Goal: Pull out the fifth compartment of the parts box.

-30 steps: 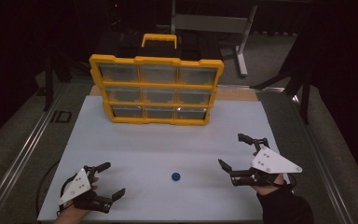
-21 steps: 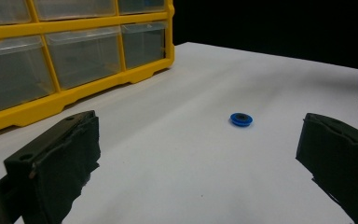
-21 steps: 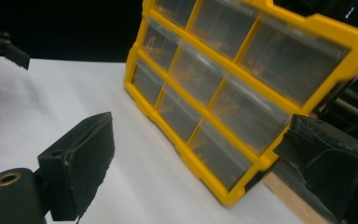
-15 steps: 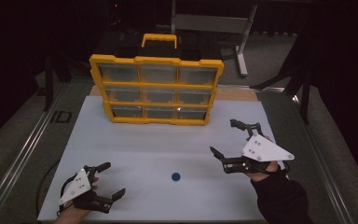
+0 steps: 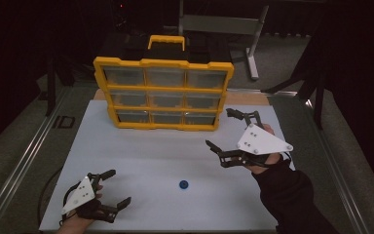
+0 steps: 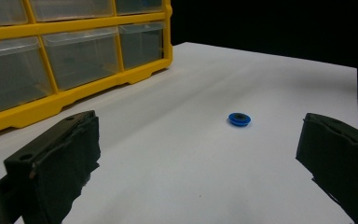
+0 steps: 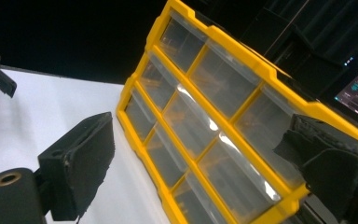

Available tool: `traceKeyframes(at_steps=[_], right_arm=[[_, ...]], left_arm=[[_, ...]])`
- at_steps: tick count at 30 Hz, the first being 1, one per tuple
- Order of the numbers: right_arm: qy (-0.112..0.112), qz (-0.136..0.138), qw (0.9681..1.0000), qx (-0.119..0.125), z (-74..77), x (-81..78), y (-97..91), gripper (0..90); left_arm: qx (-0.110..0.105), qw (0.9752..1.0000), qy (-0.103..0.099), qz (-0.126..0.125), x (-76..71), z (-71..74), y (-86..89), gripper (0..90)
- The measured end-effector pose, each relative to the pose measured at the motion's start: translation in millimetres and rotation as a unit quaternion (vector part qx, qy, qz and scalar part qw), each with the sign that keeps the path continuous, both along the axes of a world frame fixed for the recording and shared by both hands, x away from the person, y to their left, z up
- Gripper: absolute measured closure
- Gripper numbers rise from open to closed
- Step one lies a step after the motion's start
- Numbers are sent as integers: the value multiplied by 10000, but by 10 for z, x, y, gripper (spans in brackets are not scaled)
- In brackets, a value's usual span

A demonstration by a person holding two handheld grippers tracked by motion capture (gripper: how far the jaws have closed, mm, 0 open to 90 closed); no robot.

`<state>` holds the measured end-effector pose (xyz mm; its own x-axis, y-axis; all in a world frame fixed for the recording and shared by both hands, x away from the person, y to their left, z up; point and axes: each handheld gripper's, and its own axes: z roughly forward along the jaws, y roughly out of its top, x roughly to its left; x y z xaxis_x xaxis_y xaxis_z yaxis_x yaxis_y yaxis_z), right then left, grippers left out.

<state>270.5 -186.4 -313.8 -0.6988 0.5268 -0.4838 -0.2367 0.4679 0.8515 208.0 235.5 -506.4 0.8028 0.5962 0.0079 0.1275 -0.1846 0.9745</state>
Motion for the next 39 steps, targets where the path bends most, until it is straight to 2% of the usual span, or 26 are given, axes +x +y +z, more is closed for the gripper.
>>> traceKeyframes(at_steps=[10, 17, 28, 39], right_arm=[[-143, 239, 9992, -280, 54, 94, 232, 88], [-264, 471, 9973, -501, 95, 172, 433, 94], [-233, 706, 9950, -673, 145, 277, 645, 94], [-193, 819, 9913, -1014, 128, 476, 843, 94]], left_arm=[[-9, 10000, -15, -19, -2, 3, -1, 0], [-1, 10000, -19, -26, -4, 2, -4, 0], [11, 10000, -21, -39, -4, -1, -7, 0], [17, 10000, -22, -62, -4, -4, -11, 0]])
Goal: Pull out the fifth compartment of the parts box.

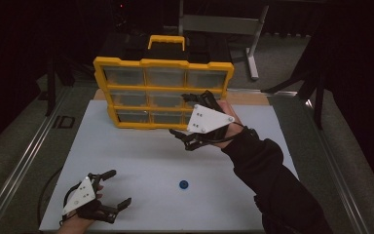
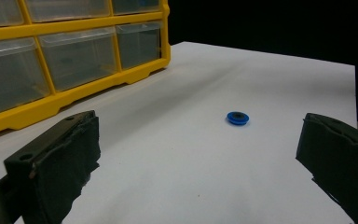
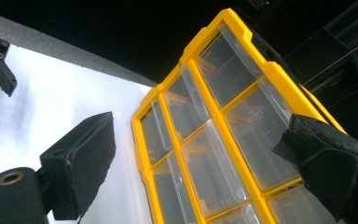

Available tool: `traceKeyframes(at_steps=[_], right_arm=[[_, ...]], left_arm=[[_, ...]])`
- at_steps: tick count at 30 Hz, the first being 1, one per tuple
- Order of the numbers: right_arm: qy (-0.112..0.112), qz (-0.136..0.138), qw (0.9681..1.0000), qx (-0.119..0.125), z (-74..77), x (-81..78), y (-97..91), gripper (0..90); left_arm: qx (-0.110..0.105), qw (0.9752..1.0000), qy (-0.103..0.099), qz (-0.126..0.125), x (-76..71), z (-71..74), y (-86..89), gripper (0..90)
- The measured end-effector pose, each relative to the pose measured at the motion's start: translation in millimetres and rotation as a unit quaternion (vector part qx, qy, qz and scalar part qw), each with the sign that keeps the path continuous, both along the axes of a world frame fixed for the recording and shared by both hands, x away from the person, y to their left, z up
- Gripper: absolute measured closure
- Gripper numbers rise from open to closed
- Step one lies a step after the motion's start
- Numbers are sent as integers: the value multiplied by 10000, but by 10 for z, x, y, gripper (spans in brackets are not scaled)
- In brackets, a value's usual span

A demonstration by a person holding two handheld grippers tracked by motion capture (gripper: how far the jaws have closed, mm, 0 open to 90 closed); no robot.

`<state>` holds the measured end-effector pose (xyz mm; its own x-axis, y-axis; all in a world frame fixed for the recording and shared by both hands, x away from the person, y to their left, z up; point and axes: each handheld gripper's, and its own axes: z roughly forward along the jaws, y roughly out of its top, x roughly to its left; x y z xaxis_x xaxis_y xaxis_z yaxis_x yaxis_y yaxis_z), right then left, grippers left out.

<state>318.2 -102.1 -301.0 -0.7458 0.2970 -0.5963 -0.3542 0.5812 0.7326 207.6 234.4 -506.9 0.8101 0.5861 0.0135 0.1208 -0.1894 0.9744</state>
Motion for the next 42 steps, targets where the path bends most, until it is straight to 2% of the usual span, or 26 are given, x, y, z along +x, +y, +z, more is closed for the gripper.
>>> traceKeyframes(at_steps=[6, 7, 13, 18, 21, 34, 36, 38, 39, 42], right_arm=[[15, 148, 9994, -303, -65, 86, 131, 105], [36, 174, 9993, -332, -71, 102, 148, 140], [-23, 282, 9982, -525, -104, 180, 280, 152], [74, 298, 9973, -663, -139, 293, 353, 177], [-86, 264, 9963, -812, -175, 350, 394, 199], [-260, 262, 9908, -1300, -331, 563, 560, 318], [-377, 244, 9898, -1352, -346, 584, 583, 326], [-397, 249, 9893, -1378, -349, 595, 589, 326], [-547, 234, 9885, -1389, -374, 624, 608, 343], [-639, 167, 9879, -1406, -400, 671, 622, 349]], left_arm=[[20, 10000, -3, -35, -4, 1, -3, 0], [16, 10000, -3, -36, -4, 1, -3, 0], [9, 10000, -5, -44, -3, 1, -2, 0], [-9, 10000, -5, -42, -3, 1, -1, 0], [-14, 10000, -7, -41, -3, 2, 1, 0], [-17, 10000, 3, -73, -4, -2, -3, 0], [-19, 10000, -4, -74, -4, -1, -2, 0], [-26, 10000, -4, -80, -5, 1, 0, 0], [-29, 10000, -3, -81, -6, 1, 1, 0], [-24, 10000, 18, -68, -4, 0, 4, 0]])
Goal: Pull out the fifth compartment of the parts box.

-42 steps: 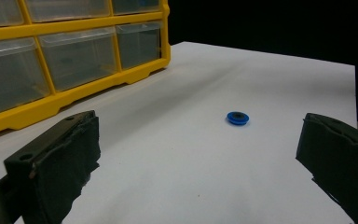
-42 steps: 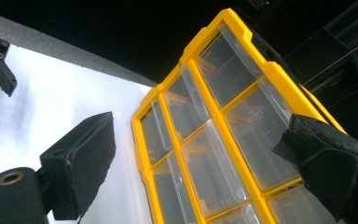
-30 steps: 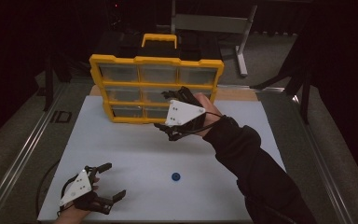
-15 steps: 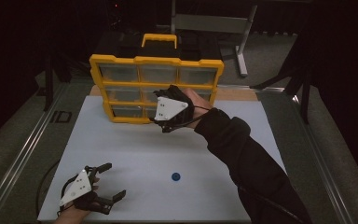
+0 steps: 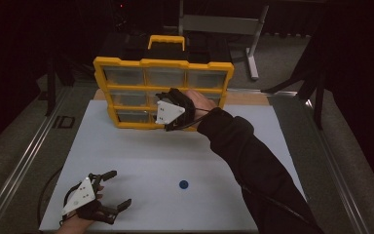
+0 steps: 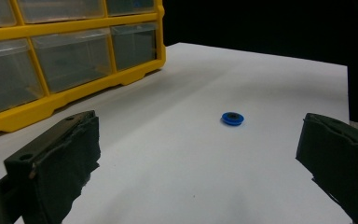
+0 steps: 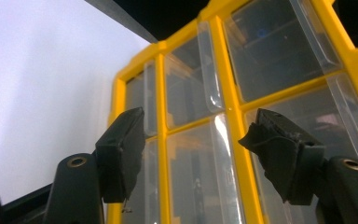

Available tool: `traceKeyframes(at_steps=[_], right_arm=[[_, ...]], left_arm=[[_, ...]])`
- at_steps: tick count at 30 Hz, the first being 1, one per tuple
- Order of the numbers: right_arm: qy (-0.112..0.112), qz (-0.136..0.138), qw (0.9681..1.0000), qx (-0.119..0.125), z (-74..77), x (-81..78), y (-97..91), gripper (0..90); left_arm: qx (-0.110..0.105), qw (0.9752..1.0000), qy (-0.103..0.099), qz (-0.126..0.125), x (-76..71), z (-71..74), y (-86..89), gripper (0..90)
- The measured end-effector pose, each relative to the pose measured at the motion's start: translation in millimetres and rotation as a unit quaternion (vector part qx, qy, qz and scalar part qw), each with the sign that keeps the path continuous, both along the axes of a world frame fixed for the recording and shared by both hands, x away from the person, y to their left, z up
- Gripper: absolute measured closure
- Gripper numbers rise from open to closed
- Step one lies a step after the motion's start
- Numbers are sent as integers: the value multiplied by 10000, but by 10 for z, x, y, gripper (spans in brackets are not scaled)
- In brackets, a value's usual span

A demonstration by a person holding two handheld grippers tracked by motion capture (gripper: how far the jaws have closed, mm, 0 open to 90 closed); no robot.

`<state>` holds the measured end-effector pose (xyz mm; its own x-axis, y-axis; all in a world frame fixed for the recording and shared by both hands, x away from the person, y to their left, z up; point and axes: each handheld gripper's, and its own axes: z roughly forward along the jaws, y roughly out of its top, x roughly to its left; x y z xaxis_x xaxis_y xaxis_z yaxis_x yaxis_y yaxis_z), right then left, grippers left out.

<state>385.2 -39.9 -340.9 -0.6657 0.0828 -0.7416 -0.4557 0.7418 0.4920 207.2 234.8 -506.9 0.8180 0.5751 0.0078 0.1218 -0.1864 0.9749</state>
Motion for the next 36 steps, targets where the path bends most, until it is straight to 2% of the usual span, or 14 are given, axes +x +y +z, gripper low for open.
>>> traceKeyframes(at_steps=[3, 5, 10, 13, 17, 24, 26, 31, 36], right_arm=[[-88, -13, 10000, -41, -25, 63, 4, 383], [-70, 15, 9999, -100, -51, 88, 20, 406], [-399, 186, 9981, -431, -152, 167, 85, 471], [-469, 264, 9974, -475, -175, 213, 113, 504], [-676, 339, 9955, -572, -193, 274, 129, 520], [-971, 323, 9927, -643, -205, 354, 148, 543], [-993, 338, 9922, -666, -205, 359, 149, 548], [-1239, 322, 9887, -778, -247, 404, 175, 598], [-1291, 278, 9877, -839, -269, 446, 187, 612]], left_arm=[[-2, 10000, 2, 17, 0, 2, 1, 0], [-5, 10000, -9, 13, -3, 4, 0, 0], [-16, 10000, -8, 3, -2, 3, 3, 0], [-25, 10000, 0, -1, -3, 2, 7, 0], [-40, 10000, 4, -6, -4, 2, 10, 0], [-36, 10000, -1, -22, -3, 1, 8, 0], [-43, 10000, 3, -23, -3, 0, 9, 0], [-45, 10000, 8, -20, -1, 0, 12, 0], [-46, 10000, 4, -29, -1, -1, 11, 0]])
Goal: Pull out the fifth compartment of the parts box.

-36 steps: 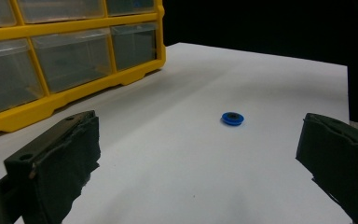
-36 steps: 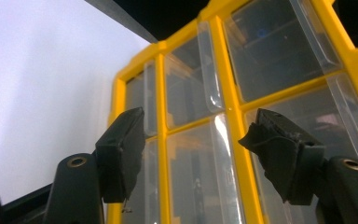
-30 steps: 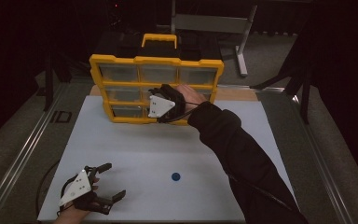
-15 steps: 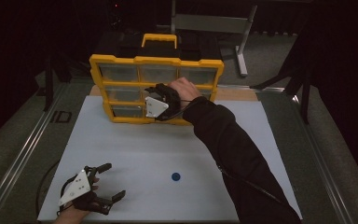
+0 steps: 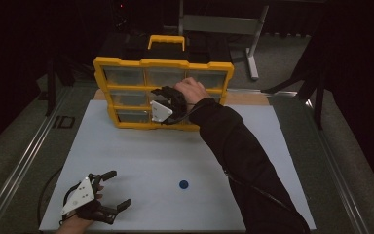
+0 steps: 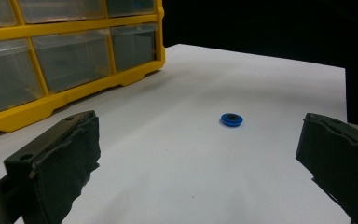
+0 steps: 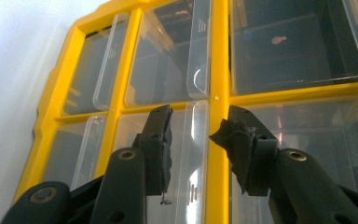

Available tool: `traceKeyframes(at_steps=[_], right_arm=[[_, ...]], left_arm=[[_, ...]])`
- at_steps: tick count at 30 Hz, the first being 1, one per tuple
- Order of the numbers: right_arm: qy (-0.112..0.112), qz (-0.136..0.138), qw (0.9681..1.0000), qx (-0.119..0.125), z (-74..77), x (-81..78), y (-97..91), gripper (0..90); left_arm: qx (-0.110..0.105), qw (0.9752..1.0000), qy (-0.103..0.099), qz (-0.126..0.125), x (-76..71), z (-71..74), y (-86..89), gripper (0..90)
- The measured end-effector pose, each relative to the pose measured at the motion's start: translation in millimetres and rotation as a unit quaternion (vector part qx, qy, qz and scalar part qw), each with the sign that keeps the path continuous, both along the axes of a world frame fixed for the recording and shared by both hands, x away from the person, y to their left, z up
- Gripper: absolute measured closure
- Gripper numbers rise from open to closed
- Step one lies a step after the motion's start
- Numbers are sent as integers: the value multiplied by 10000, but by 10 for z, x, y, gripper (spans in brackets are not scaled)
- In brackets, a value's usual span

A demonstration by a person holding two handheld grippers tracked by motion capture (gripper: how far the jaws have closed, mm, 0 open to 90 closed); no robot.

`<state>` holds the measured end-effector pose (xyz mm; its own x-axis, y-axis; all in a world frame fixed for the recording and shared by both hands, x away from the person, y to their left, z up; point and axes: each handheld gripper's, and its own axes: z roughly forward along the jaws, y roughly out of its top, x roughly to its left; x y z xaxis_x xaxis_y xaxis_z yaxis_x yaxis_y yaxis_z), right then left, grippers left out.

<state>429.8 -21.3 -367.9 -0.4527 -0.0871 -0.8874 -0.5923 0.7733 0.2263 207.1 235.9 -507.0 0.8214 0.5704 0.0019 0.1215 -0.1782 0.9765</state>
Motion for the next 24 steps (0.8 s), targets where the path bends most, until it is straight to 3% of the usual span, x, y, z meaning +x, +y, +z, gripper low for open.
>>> traceKeyframes(at_steps=[14, 24], right_arm=[[13, -145, 9998, -95, -91, 75, 2, 645], [10, -229, 9997, -18, -119, 107, -15, 667]], left_arm=[[1, 10000, 13, -10, 2, -5, -3, 0], [9, 10000, 3, -22, 5, -9, -11, 0]])
